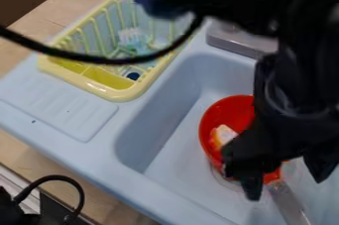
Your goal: Put the orange pot on the left bottom side of the sink
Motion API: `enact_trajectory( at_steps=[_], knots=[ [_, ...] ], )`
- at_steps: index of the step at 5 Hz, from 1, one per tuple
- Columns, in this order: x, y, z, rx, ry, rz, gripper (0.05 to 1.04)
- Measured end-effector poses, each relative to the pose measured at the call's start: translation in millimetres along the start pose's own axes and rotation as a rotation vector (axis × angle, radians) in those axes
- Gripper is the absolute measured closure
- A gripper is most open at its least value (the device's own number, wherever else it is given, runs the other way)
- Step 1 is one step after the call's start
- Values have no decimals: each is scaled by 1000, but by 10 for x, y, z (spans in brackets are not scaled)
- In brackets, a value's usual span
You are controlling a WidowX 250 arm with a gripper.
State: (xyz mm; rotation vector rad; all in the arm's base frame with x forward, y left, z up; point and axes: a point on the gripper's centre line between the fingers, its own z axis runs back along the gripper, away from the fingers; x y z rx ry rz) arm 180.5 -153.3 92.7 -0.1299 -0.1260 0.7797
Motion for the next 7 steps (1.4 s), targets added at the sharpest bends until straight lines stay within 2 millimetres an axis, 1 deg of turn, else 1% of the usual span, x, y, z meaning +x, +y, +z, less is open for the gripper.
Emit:
enact_trajectory(
  at_steps=[1, 3, 4, 6, 7],
  knots=[
    [-56, -30, -85, -51, -20, 56, 84],
    [-92, 37, -277, -25, 4, 66, 90],
    [-123, 63, -363, -42, 7, 76, 141],
    [-16, 59, -357, -48, -14, 39, 699],
    [11, 100, -284, -18, -25, 30, 741]
  ],
)
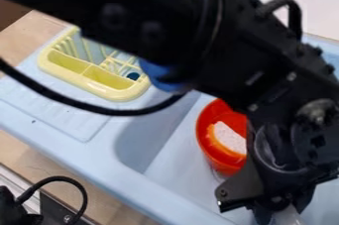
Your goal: Put the orange pot on the left bottom side of the sink
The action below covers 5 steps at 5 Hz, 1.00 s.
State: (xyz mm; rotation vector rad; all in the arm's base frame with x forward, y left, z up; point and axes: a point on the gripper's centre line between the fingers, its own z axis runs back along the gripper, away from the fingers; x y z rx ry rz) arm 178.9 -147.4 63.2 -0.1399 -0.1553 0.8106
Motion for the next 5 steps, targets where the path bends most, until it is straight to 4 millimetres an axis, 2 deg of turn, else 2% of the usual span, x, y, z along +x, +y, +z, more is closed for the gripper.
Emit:
enact_trajectory(
  at_steps=[1, 2, 3, 4, 5],
  knots=[
    [24, -18, 88, 39, -6, -9, 741],
    [40, -14, 272, 34, -30, -3, 741],
    [5, 17, 456, 2, -38, 9, 741],
    [52, 31, 615, -52, -41, 45, 741],
    [177, 175, 732, -75, -42, 122, 741]
  ],
)
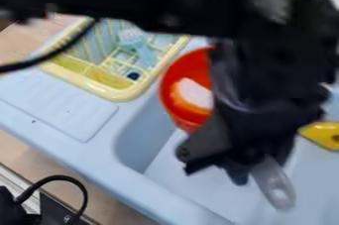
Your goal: Put the orange pot on the left bottom side of the sink
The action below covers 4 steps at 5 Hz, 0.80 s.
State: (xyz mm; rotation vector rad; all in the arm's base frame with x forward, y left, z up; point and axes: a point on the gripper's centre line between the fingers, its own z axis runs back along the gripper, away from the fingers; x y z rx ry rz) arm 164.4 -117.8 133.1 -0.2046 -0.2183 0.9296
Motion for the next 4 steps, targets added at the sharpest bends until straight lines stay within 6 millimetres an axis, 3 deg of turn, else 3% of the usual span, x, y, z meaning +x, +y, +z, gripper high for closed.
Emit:
enact_trajectory(
  at_steps=[4],
  knots=[
    [818, 669, 313, 4, -91, 401, 741]
  ],
)
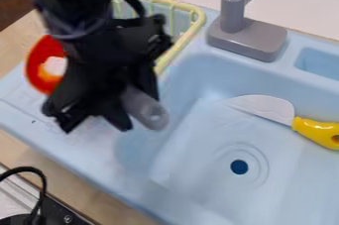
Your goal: Put the orange pot on the left bottom side of the sink
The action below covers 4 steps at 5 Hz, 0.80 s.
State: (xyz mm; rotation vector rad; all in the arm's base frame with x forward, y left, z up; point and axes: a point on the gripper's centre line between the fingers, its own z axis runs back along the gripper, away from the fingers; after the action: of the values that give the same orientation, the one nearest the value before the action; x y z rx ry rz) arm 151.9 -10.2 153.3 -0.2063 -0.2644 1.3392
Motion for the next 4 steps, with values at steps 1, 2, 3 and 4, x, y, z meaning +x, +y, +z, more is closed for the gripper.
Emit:
enact_trajectory(
  at_steps=[1, 2, 3, 4],
  knots=[
    [195, 81, -89, 37, 15, 71, 741],
    [341, 93, -150, 42, 32, 118, 741],
    [436, 100, -188, 39, 37, 147, 741],
    [475, 67, -263, 47, 35, 138, 680]
  ],
)
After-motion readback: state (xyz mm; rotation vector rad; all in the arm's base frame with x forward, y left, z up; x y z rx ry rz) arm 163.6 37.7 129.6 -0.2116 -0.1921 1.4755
